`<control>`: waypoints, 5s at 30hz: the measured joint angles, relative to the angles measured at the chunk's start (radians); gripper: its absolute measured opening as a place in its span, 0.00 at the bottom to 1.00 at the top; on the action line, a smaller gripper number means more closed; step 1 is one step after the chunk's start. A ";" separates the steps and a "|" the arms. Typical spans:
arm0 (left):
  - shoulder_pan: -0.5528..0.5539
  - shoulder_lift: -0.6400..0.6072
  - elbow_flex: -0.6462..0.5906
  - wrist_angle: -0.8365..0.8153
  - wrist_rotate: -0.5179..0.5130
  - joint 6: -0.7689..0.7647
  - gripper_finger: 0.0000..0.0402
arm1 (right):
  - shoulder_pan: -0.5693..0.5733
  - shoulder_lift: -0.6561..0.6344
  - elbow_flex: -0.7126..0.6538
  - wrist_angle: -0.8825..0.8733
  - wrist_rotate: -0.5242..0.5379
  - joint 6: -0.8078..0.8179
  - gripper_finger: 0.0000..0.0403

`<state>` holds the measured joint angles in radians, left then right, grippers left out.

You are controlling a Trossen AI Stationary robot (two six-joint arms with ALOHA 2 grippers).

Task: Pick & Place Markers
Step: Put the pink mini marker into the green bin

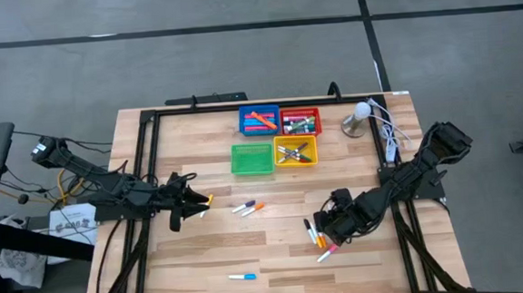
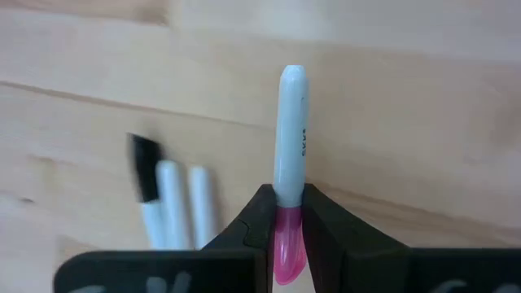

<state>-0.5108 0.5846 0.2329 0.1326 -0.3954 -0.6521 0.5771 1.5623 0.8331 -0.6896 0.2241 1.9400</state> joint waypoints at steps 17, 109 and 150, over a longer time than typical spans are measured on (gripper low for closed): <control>0.001 0.000 0.000 0.133 -0.077 -0.010 0.37 | -0.195 -0.002 0.178 0.417 0.276 -0.575 0.09; 0.553 0.727 0.290 0.832 0.567 -0.105 0.10 | -0.453 -0.004 0.193 0.972 -0.116 -1.368 0.42; 0.620 0.727 0.290 0.421 0.085 0.473 0.14 | -0.466 -0.004 0.193 0.334 -0.088 -1.188 0.45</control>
<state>0.1089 1.3119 0.5224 0.5539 -0.3107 -0.1795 0.1108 1.5585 1.0259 -0.3561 0.1365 0.7517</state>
